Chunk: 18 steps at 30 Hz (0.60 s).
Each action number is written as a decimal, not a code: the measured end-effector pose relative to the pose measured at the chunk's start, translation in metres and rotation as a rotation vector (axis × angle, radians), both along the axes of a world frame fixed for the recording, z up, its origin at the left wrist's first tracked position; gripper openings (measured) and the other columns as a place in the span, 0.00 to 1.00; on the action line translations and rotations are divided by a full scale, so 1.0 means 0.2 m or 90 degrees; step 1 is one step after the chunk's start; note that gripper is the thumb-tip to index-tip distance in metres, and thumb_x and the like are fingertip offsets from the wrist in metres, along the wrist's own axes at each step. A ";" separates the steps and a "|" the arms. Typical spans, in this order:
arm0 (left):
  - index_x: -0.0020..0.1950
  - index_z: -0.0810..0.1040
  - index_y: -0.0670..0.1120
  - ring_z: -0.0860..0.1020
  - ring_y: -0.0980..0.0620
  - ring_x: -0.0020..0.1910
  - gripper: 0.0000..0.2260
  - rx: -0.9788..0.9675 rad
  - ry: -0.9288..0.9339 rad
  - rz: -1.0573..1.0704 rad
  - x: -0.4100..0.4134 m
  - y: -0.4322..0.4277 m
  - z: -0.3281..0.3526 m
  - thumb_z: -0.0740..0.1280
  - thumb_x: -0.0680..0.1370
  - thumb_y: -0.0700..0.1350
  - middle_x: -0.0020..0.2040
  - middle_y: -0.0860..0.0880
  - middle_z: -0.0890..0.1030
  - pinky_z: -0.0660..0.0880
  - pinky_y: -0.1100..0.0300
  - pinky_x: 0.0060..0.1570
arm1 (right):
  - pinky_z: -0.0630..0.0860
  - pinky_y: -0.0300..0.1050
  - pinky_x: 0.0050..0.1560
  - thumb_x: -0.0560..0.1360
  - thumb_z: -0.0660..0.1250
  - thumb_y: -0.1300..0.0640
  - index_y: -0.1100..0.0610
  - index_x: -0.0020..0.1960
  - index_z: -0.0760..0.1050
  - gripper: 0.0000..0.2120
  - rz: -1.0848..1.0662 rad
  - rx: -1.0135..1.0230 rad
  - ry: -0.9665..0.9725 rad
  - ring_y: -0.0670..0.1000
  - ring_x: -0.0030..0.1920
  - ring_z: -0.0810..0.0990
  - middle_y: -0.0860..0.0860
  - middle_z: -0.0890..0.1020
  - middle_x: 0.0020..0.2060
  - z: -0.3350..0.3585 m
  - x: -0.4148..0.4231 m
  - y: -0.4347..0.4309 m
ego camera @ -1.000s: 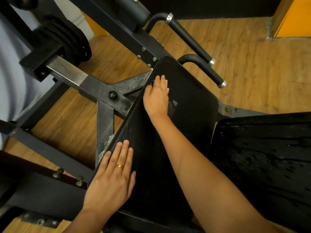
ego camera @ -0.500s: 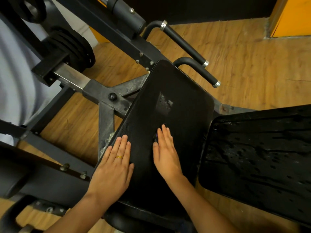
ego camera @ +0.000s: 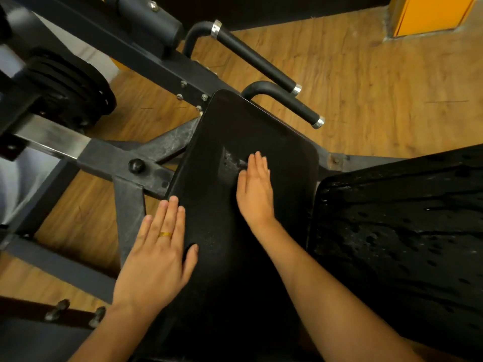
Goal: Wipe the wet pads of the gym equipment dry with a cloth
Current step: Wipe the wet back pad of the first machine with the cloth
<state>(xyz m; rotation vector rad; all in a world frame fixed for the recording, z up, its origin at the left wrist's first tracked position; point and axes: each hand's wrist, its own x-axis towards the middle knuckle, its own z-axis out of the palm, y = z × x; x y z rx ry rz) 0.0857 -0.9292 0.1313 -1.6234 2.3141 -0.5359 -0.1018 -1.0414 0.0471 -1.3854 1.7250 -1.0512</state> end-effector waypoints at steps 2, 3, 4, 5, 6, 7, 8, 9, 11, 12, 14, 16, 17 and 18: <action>0.78 0.60 0.34 0.56 0.40 0.80 0.34 0.001 -0.007 -0.003 0.00 0.00 0.00 0.52 0.81 0.57 0.80 0.36 0.57 0.55 0.44 0.77 | 0.41 0.45 0.79 0.87 0.50 0.54 0.59 0.81 0.53 0.25 -0.010 0.016 -0.020 0.50 0.81 0.45 0.53 0.52 0.82 0.02 -0.04 -0.14; 0.78 0.60 0.34 0.56 0.40 0.80 0.34 0.001 -0.008 -0.004 0.00 0.00 0.00 0.53 0.81 0.57 0.80 0.36 0.57 0.55 0.45 0.77 | 0.41 0.45 0.79 0.87 0.50 0.54 0.59 0.81 0.53 0.25 -0.015 0.023 -0.027 0.50 0.81 0.45 0.54 0.52 0.82 0.02 -0.04 -0.17; 0.78 0.60 0.34 0.56 0.40 0.80 0.34 -0.001 -0.008 -0.007 0.00 0.00 0.00 0.53 0.81 0.57 0.80 0.36 0.57 0.54 0.45 0.77 | 0.41 0.45 0.79 0.87 0.51 0.54 0.59 0.81 0.53 0.25 -0.021 0.028 -0.031 0.50 0.81 0.45 0.53 0.51 0.82 0.03 -0.04 -0.17; 0.78 0.60 0.34 0.56 0.41 0.80 0.34 0.000 -0.009 -0.008 0.00 0.00 0.00 0.53 0.81 0.57 0.80 0.36 0.57 0.54 0.45 0.77 | 0.41 0.45 0.79 0.87 0.51 0.54 0.59 0.81 0.53 0.25 -0.026 0.030 -0.034 0.50 0.81 0.45 0.53 0.51 0.82 0.03 -0.03 -0.14; 0.78 0.60 0.34 0.55 0.41 0.80 0.33 0.002 -0.008 -0.009 0.00 0.00 0.00 0.53 0.81 0.56 0.80 0.36 0.57 0.54 0.44 0.77 | 0.41 0.45 0.79 0.86 0.51 0.54 0.58 0.81 0.53 0.25 -0.029 0.027 -0.033 0.49 0.81 0.45 0.53 0.51 0.82 0.04 -0.01 -0.09; 0.79 0.60 0.34 0.55 0.41 0.80 0.33 0.003 -0.007 -0.010 0.00 0.00 0.00 0.53 0.81 0.56 0.80 0.36 0.57 0.54 0.44 0.77 | 0.42 0.45 0.80 0.86 0.52 0.55 0.58 0.81 0.53 0.25 -0.030 0.023 -0.027 0.48 0.81 0.45 0.52 0.50 0.82 0.03 0.01 -0.02; 0.79 0.60 0.34 0.55 0.42 0.80 0.33 0.002 -0.007 -0.011 0.00 0.00 0.00 0.53 0.81 0.57 0.80 0.36 0.57 0.54 0.44 0.77 | 0.42 0.45 0.80 0.86 0.52 0.55 0.57 0.81 0.53 0.25 -0.028 0.020 -0.021 0.47 0.81 0.44 0.51 0.50 0.82 0.03 0.04 0.07; 0.79 0.60 0.35 0.55 0.42 0.80 0.33 0.002 -0.008 -0.012 0.00 0.00 0.00 0.53 0.81 0.57 0.80 0.36 0.57 0.54 0.45 0.77 | 0.42 0.44 0.80 0.86 0.52 0.55 0.57 0.81 0.52 0.25 -0.023 0.018 -0.016 0.46 0.80 0.43 0.50 0.50 0.82 0.01 0.07 0.17; 0.79 0.60 0.35 0.56 0.42 0.80 0.33 0.002 -0.013 -0.009 0.00 0.00 0.01 0.53 0.81 0.57 0.80 0.36 0.57 0.54 0.45 0.77 | 0.40 0.42 0.79 0.86 0.50 0.54 0.56 0.81 0.51 0.25 -0.001 0.020 0.001 0.43 0.80 0.41 0.48 0.48 0.82 -0.01 0.13 0.36; 0.79 0.60 0.35 0.56 0.42 0.80 0.33 0.000 -0.015 -0.009 0.00 0.00 0.01 0.53 0.81 0.57 0.80 0.36 0.58 0.54 0.45 0.77 | 0.39 0.41 0.79 0.86 0.49 0.54 0.56 0.81 0.51 0.25 0.009 0.023 0.012 0.43 0.80 0.41 0.48 0.48 0.82 -0.03 0.15 0.45; 0.79 0.59 0.35 0.56 0.42 0.80 0.33 -0.005 -0.015 -0.015 0.00 0.00 0.01 0.54 0.81 0.57 0.80 0.36 0.58 0.54 0.45 0.77 | 0.37 0.38 0.77 0.85 0.46 0.52 0.57 0.81 0.52 0.26 0.015 0.024 0.023 0.42 0.80 0.40 0.48 0.48 0.81 -0.05 0.18 0.54; 0.79 0.60 0.35 0.56 0.42 0.80 0.34 -0.002 -0.014 -0.014 0.00 0.00 0.01 0.54 0.81 0.57 0.80 0.36 0.58 0.54 0.45 0.77 | 0.37 0.37 0.77 0.86 0.48 0.54 0.58 0.81 0.53 0.25 0.021 0.023 0.009 0.42 0.80 0.40 0.49 0.49 0.82 -0.06 0.17 0.51; 0.79 0.60 0.35 0.56 0.42 0.80 0.34 -0.001 -0.012 -0.012 0.00 0.00 0.00 0.54 0.81 0.57 0.80 0.36 0.58 0.55 0.45 0.77 | 0.36 0.36 0.76 0.86 0.51 0.55 0.59 0.81 0.54 0.24 0.024 0.016 0.000 0.42 0.79 0.40 0.49 0.50 0.82 -0.05 0.16 0.47; 0.79 0.60 0.35 0.56 0.42 0.80 0.34 -0.002 -0.008 -0.013 0.01 0.00 0.00 0.54 0.81 0.57 0.80 0.36 0.58 0.55 0.45 0.77 | 0.36 0.36 0.76 0.86 0.52 0.56 0.59 0.81 0.54 0.24 0.028 0.009 -0.010 0.42 0.79 0.40 0.50 0.50 0.82 -0.05 0.14 0.42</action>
